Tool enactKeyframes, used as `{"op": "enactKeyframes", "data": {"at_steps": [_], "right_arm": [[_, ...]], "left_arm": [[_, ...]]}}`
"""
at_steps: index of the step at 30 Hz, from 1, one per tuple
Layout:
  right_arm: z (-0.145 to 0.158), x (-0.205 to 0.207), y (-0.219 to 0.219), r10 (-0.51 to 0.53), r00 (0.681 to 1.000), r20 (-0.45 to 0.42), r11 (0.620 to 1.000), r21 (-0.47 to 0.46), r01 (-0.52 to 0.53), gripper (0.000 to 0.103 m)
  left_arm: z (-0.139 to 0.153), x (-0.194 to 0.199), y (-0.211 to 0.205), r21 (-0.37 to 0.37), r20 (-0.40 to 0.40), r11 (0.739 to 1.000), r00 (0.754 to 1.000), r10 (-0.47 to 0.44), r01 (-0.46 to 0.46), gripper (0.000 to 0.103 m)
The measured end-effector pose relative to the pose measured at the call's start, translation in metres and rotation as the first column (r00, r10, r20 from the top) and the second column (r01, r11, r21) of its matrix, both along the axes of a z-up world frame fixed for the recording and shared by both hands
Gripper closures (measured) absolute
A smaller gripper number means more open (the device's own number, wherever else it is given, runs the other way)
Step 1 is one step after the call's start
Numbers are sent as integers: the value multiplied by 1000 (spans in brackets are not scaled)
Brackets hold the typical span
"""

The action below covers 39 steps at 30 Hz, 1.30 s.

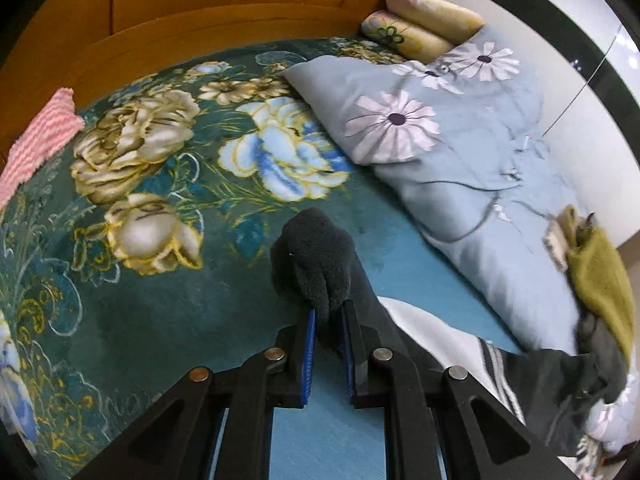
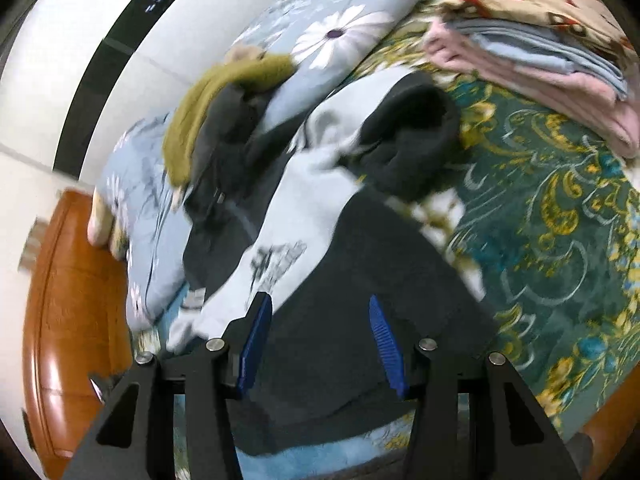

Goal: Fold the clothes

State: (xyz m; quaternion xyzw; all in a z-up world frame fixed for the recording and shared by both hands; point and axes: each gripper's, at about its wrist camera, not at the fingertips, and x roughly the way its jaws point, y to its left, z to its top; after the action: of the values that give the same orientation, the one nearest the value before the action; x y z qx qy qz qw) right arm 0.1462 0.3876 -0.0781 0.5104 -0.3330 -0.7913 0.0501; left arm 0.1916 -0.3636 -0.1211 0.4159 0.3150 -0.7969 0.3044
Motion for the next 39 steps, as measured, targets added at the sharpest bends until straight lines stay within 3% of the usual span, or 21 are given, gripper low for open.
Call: {"op": "enactKeyframes", "data": {"at_steps": [4, 8, 16, 18, 20, 21, 22, 25, 28, 30, 31, 34, 37, 39], "right_arm": [[-4, -29, 39, -86, 995, 41, 993, 80, 83, 51], [-35, -70, 71, -157, 976, 153, 987, 49, 151, 51], [-93, -128, 79, -210, 929, 305, 973, 160, 167, 51], [-100, -133, 82, -233, 923, 307, 969, 147, 197, 51], [-100, -137, 82, -246, 927, 284, 968, 124, 219, 64], [-97, -140, 81, -237, 933, 270, 968, 144, 205, 82], [-91, -144, 78, -225, 941, 254, 966, 182, 182, 92], [-67, -156, 71, -192, 963, 189, 939, 321, 124, 94], [-20, -170, 51, -122, 990, 70, 849, 525, 67, 94], [14, -173, 9, 53, 998, -30, 737, 676, -19, 94], [16, -171, -14, 148, 988, -32, 691, 719, -81, 94], [0, -158, -81, 405, 912, 57, 542, 789, -290, 94], [-22, -145, -142, 600, 780, 180, 359, 810, -464, 94], [-49, -137, -158, 624, 730, 280, 306, 771, -558, 92]], "left_arm": [[-2, -2, -3, 40, 3, 999, 1000, 30, -30, 90], [-3, -3, 3, 81, 19, 996, 999, 40, -42, 90], [7, -1, 13, 101, 18, 995, 999, 26, -28, 90], [8, -2, 15, 99, 24, 995, 999, 25, -27, 90], [9, -4, 18, 101, 30, 995, 999, 21, -24, 90], [9, -6, 19, 104, 30, 994, 999, 18, -21, 90], [9, -8, 21, 107, 29, 994, 999, 12, -15, 90], [12, -16, 28, 105, 26, 994, 1000, -16, 13, 90], [16, -24, 35, 100, 18, 994, 999, -41, 39, 90], [16, -30, 40, 104, 18, 993, 998, -57, 54, 90], [15, -32, 42, 108, 19, 992, 998, -63, 60, 90], [10, -37, 48, 130, 26, 989, 996, -81, 77, 89], [5, -38, 52, 157, 34, 984, 995, -94, 88, 89], [2, -36, 52, 165, 36, 982, 994, -104, 97, 89]]}}
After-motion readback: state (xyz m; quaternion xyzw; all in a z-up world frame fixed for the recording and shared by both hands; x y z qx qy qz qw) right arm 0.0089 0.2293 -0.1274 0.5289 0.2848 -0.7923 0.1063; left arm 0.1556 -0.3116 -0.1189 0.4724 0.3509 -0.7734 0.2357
